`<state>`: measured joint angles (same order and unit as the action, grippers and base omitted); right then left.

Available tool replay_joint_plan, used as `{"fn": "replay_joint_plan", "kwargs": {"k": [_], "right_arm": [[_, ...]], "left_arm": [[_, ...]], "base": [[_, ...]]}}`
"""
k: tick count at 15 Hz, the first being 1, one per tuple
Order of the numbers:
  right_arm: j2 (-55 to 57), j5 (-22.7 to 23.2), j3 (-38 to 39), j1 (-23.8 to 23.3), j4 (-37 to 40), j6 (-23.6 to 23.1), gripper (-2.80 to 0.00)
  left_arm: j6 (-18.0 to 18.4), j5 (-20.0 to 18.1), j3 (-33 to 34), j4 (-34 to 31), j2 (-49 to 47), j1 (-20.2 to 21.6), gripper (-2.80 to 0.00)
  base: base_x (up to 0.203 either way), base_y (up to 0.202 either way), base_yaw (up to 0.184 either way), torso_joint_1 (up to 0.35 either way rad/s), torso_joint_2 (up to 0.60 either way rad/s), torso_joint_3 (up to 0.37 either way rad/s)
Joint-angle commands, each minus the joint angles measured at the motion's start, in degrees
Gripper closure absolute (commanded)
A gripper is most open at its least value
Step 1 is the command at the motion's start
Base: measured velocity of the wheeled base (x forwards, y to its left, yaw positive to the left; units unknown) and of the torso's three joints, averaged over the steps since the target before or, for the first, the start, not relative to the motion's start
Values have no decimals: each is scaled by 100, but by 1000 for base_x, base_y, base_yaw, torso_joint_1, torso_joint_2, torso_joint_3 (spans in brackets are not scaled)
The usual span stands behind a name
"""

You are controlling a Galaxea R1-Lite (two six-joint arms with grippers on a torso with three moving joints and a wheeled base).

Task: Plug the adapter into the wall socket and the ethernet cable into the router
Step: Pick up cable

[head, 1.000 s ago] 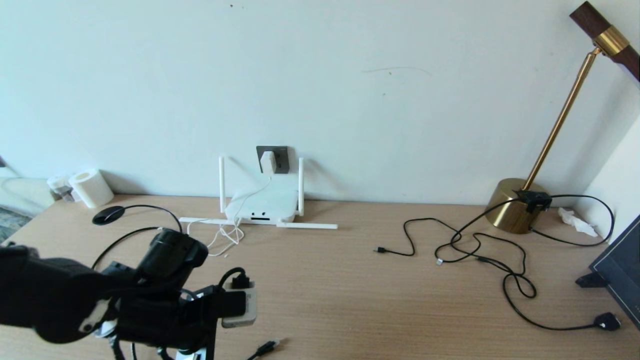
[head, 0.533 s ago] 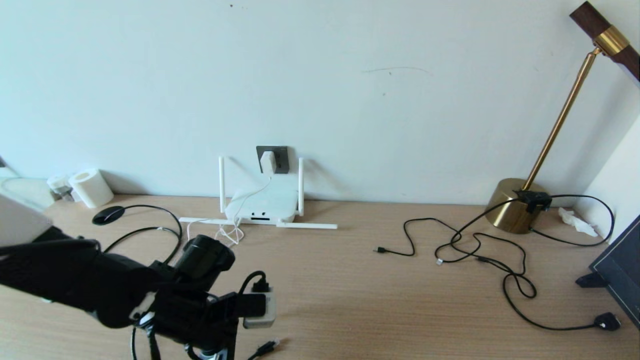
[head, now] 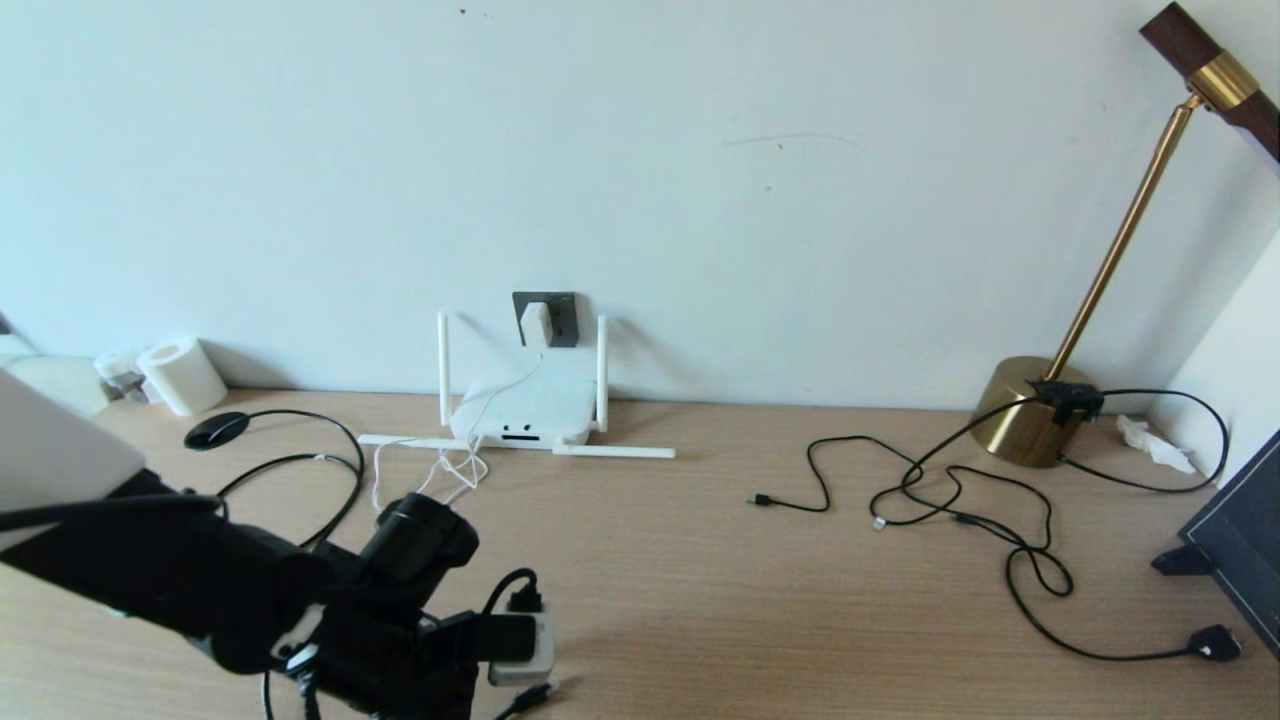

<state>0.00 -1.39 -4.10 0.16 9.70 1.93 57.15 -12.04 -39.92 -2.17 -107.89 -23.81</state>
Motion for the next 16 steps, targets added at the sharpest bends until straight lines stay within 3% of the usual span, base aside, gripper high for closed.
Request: {"fn": "replay_joint_plan", "kwargs": {"k": [1, 10, 11, 16], "right_arm": [[9, -2, -3, 2, 5, 1, 0], [9, -2, -3, 2, 5, 1, 0], [9, -2, -3, 2, 5, 1, 0], [9, -2, -3, 2, 5, 1, 0]], "left_arm": [[-28, -8, 55, -3, 13, -1, -280], [-37, 0, 90, 15, -83, -1, -280], [-37, 0, 90, 15, -83, -1, 0], [-81, 0, 83, 39, -178, -1, 0]], "base": [[0, 0, 0, 0, 0, 0], [0, 0, 0, 0, 0, 0], [0, 0, 0, 0, 0, 0], [0, 0, 0, 0, 0, 0]]}}
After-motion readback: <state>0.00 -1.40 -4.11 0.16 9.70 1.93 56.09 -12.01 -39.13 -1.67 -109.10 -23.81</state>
